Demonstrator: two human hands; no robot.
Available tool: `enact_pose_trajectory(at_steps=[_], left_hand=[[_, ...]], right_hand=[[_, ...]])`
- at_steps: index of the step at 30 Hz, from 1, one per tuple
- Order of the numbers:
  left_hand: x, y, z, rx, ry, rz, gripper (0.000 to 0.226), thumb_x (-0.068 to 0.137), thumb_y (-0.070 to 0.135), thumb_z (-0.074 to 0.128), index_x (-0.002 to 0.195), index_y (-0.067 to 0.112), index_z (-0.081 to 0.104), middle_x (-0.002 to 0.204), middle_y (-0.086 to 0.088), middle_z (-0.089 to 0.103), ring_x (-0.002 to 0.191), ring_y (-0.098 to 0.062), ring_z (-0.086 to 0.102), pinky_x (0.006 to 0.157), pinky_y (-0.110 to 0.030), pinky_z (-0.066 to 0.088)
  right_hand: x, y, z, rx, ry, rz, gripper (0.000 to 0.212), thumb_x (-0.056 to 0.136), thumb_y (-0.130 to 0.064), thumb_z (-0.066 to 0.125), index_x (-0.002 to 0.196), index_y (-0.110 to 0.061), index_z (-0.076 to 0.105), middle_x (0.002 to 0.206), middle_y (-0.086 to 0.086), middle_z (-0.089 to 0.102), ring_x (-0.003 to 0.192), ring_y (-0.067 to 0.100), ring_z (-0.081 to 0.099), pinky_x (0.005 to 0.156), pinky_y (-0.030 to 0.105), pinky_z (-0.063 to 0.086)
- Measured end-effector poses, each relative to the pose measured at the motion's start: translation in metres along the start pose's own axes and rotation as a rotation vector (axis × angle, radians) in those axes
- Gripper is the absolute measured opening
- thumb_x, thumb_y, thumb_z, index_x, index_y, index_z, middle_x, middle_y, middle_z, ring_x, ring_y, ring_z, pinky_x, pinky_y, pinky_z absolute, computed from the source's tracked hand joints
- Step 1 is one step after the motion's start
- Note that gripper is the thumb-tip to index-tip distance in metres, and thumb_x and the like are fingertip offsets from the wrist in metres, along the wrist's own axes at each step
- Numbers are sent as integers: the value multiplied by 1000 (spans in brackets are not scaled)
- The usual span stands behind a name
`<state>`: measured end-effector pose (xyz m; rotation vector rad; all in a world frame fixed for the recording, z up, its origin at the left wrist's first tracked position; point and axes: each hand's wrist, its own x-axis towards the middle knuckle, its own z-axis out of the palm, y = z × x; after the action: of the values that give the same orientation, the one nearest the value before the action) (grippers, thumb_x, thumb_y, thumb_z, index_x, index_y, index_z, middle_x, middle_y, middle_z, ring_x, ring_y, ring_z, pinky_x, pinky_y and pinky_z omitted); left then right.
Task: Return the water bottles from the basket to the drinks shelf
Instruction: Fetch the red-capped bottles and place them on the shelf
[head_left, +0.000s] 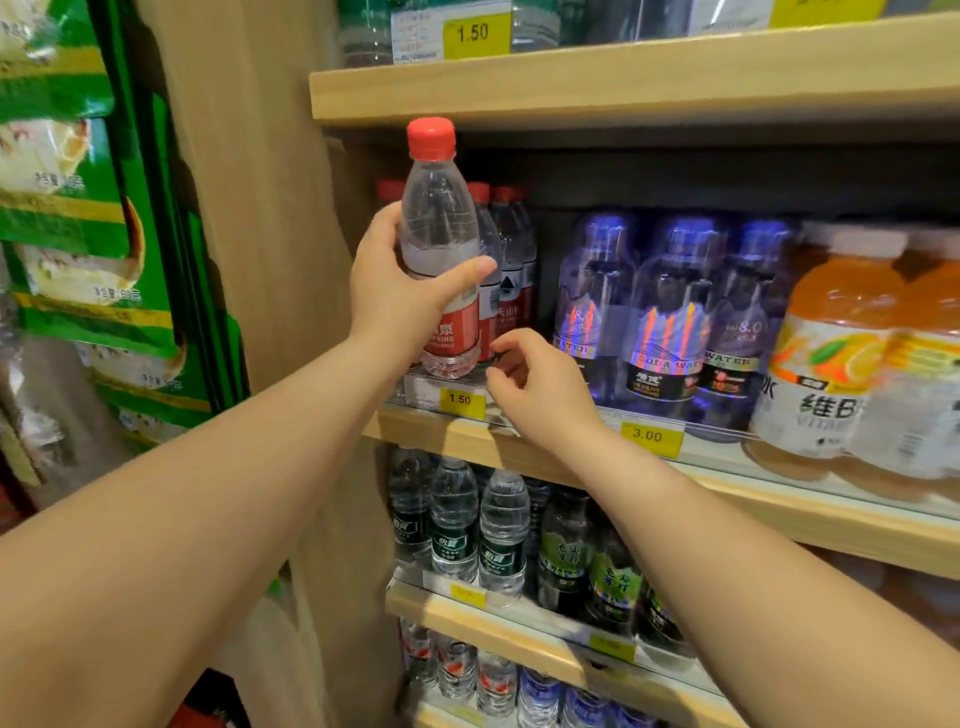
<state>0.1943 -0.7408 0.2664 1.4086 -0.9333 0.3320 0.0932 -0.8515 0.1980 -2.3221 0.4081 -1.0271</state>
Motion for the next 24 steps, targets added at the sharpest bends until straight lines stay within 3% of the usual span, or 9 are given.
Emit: enact_pose_trajectory(at_steps=[5,8,10,14,19,24], left_hand=[[4,-5,6,68,-16,-43,55,63,47,84,107,39,52,107,17,63,99,0,60,87,-32,54],[-2,-17,11,104,-43,-99,54,63,45,85,106,33,55,103,16,64,97,-4,61,86,-35,54],[-1,-22,16,151,-44,-127,61,63,48,84,112,27,55,107,14,63,100,-10,61,84,-34,53],[6,-26,23,331,3,-147,97,65,53,82,139,15,33,125,-4,57,111,-21,55,81,-29,43],[2,-32,35,538,67,-52,79,72,48,76,131,7,43,128,-8,45,111,-24,50,80,-27,40],[-17,-40,45,583,126,-2,92,72,41,75,146,13,29,138,-7,39,123,-23,44,84,-30,41]], right_hand=[[1,3,1,7,-3,6,23,84,-24,57,108,-22,56,83,-12,59,71,6,54,69,30,47],[1,3,1,15,-4,5,25,84,-25,57,109,-22,56,84,-10,60,70,5,55,68,28,48],[2,4,1,23,0,12,26,84,-24,57,110,-22,56,83,-11,61,70,4,55,67,27,47],[3,5,2,23,-1,18,26,83,-24,55,109,-23,56,84,-10,61,71,5,55,66,27,46],[1,5,0,28,-14,10,27,82,-23,54,110,-22,56,86,-7,62,73,9,56,69,30,47],[2,8,-5,62,0,9,26,81,-21,55,107,-23,57,82,-9,62,68,8,55,68,30,49]])
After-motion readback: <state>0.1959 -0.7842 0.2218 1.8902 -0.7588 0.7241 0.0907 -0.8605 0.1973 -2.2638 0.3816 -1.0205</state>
